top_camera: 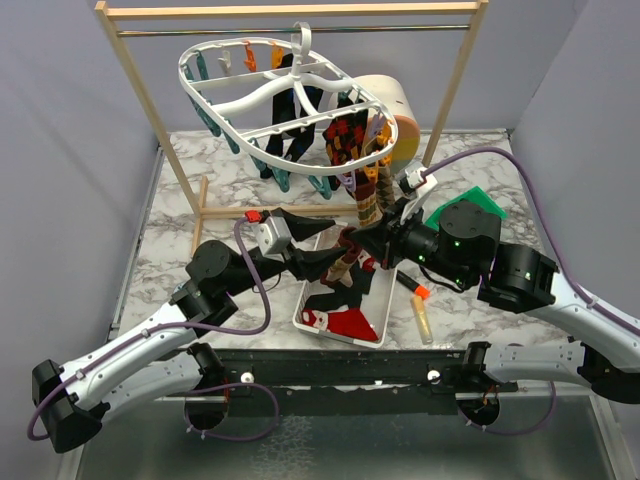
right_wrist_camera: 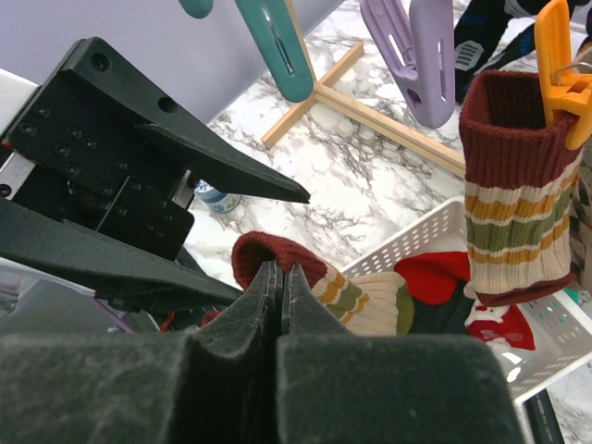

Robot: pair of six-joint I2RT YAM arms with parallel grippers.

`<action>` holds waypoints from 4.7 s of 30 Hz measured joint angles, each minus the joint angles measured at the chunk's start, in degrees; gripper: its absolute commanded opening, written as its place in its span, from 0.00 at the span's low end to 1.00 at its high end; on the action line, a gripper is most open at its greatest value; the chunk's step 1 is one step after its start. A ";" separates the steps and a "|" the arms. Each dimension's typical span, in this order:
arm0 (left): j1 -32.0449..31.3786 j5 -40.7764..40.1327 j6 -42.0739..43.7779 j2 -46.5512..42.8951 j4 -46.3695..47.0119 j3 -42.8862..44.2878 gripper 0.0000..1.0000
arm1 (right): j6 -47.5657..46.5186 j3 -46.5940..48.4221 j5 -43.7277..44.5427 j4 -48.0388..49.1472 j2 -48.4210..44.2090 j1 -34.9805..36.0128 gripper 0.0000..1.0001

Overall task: Clip the socks to the hanger
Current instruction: Open the clamp at the hanger.

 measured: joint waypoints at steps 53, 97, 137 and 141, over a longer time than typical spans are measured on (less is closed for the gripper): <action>-0.33 4.07 10.40 -1.38 0.00 0.35 0.00 | -1.05 0.98 1.66 -2.67 0.76 0.11 0.52; -0.33 -13.99 15.96 -5.79 -0.02 -3.87 0.00 | -11.91 3.80 29.90 16.15 11.54 0.70 0.82; -0.33 -15.52 15.91 -8.13 -0.02 -6.86 0.00 | -16.09 9.38 44.59 22.77 20.85 4.50 0.65; -0.33 -15.52 15.91 -8.15 -0.02 -6.86 0.00 | -16.35 9.40 44.63 23.30 20.92 4.50 0.61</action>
